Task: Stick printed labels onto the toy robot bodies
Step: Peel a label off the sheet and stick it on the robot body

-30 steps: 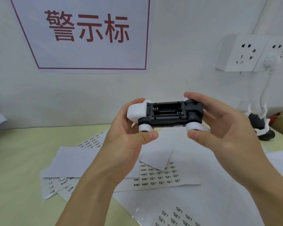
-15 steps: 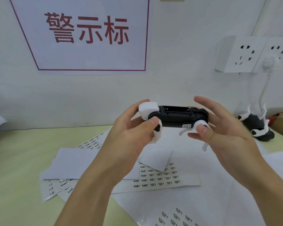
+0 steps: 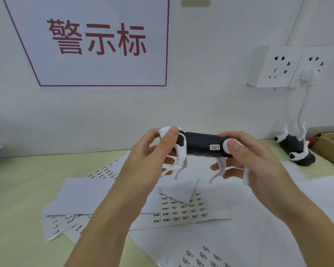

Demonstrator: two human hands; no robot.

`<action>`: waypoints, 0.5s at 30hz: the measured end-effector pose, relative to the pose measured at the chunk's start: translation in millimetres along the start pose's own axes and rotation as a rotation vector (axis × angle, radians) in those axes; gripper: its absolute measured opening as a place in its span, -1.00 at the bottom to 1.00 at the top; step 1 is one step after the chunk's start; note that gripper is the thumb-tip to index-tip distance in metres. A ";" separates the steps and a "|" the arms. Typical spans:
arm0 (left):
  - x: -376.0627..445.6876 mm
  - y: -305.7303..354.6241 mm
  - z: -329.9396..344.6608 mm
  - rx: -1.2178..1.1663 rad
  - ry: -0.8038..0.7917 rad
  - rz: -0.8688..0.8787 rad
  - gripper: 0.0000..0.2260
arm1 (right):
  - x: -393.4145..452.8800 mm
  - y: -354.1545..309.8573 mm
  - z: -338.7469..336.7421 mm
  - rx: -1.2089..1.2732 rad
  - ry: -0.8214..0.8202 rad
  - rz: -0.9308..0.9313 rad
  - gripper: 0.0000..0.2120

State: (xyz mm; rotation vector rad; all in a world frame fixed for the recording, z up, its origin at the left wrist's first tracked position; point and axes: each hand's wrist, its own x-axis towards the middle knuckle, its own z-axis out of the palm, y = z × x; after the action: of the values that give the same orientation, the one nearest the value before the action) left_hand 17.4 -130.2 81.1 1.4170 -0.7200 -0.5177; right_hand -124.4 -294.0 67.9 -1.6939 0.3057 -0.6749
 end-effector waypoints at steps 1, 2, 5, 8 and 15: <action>0.3 -0.5 0.6 0.014 0.005 0.006 -0.50 | -0.6 0.3 -0.4 0.022 -0.026 0.014 -0.71; 0.5 -1.0 1.6 0.036 0.010 0.015 -0.50 | -1.0 1.0 -1.4 0.053 -0.052 0.036 -0.68; 1.6 -3.8 3.0 0.085 0.022 0.012 -0.52 | -0.6 5.3 -5.2 0.140 -0.091 0.115 -0.60; 4.9 -11.7 2.5 0.050 0.102 -0.055 -0.67 | -1.5 11.3 -13.6 0.267 -0.040 0.230 -0.58; -5.3 -59.2 27.1 0.447 0.089 0.000 -0.83 | -18.2 28.0 -74.8 0.535 0.273 0.391 -0.50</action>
State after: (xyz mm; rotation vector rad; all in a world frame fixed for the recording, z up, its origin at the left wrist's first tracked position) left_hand -0.1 -151.4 21.8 1.8433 -0.7943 -0.2995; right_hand -178.3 -351.0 44.0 -0.9953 0.5755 -0.6235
